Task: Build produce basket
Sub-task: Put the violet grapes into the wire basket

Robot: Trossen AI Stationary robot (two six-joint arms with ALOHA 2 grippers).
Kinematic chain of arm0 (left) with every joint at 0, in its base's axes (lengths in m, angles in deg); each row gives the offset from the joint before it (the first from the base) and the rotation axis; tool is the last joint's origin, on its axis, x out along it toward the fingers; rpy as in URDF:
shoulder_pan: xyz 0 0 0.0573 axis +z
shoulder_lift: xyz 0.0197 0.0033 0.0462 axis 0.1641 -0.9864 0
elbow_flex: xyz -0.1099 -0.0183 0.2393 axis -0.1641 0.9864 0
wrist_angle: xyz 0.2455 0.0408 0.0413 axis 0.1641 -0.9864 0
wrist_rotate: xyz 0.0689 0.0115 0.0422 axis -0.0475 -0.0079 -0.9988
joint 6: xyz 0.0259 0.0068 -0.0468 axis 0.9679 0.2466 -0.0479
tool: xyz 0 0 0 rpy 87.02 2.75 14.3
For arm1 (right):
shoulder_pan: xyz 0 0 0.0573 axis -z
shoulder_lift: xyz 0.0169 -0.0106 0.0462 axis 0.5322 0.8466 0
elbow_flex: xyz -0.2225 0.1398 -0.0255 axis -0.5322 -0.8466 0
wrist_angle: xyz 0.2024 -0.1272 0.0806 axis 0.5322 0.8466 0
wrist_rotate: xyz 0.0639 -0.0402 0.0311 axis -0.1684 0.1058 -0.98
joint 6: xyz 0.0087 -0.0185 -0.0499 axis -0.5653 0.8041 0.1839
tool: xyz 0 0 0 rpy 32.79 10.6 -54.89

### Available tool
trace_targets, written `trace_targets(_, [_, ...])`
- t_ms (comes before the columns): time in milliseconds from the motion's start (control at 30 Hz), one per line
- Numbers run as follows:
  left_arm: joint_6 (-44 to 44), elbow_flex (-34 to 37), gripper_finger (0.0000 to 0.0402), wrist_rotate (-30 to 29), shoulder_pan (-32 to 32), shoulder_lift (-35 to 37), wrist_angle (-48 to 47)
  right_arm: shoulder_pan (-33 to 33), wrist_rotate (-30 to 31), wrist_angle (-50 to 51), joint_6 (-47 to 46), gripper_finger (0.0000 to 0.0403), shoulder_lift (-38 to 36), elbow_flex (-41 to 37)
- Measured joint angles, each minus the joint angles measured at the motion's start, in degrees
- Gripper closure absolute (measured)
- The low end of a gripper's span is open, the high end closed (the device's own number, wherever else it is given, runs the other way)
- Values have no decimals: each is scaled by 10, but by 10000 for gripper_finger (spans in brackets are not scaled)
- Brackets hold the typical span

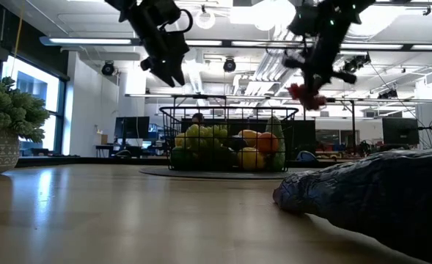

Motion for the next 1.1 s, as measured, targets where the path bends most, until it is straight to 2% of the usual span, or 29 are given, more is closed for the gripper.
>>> trace_targets(167, [0, 0, 149, 0, 12, 0, 0, -1, 3, -73, 55, 398, 0, 45])
trace_targets(300, [-2, 0, 149, -1, 17, 0, 0, -14, -1, -150, 75, 399, 0, 47])
trace_targets(533, [-2, 0, 149, -1, 19, 0, -10, -51, -3, -224, 78, 399, 15, 46])
trace_targets(833, [-1, 0, 149, -54, 30, -1, -50, -109, -33, -372, 72, 399, 91, 46])
trace_targets(1100, [-26, 0, 149, -60, 45, -1, -73, -141, -58, -451, 59, 399, 160, 46])
